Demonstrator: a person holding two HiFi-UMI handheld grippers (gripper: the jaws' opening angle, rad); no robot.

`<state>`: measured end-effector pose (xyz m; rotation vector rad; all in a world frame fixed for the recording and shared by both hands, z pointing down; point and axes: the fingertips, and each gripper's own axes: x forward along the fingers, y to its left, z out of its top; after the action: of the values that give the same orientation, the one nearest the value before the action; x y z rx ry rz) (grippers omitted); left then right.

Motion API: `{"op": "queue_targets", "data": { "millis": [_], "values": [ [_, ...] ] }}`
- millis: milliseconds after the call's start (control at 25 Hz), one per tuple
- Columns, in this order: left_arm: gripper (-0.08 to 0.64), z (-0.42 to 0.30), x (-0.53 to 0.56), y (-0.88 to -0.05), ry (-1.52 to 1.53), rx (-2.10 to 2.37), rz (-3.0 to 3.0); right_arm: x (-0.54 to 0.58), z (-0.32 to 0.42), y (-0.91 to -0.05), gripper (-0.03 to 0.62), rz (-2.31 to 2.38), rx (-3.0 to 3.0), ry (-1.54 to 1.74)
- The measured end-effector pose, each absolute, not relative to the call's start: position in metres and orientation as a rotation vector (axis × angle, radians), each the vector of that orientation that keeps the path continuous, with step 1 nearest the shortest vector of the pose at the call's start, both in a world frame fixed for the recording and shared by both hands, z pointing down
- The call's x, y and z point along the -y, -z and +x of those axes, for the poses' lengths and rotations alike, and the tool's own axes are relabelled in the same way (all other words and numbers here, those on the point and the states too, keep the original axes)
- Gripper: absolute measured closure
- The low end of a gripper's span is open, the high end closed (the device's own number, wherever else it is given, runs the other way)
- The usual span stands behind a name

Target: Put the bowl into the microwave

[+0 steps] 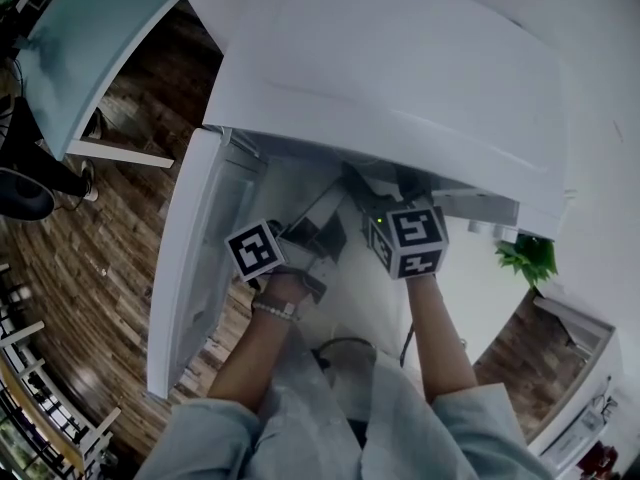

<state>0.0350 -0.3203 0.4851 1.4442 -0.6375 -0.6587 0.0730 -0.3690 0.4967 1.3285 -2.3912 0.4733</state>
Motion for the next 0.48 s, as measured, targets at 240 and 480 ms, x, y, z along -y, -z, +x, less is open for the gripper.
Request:
{"op": "queue_targets", "data": {
  "millis": [240,480],
  "values": [
    [0.341,0.028,0.309,-0.480,0.656,0.643,1.482,0.383,0.071,-0.498,0.265,1.341,2.370,-0.456],
    [0.358,0.016,0.301,-0.476,0.648,0.672,1.517,0.383,0.069,-0.501,0.267,1.333,2.355,-0.462]
  ]
}}
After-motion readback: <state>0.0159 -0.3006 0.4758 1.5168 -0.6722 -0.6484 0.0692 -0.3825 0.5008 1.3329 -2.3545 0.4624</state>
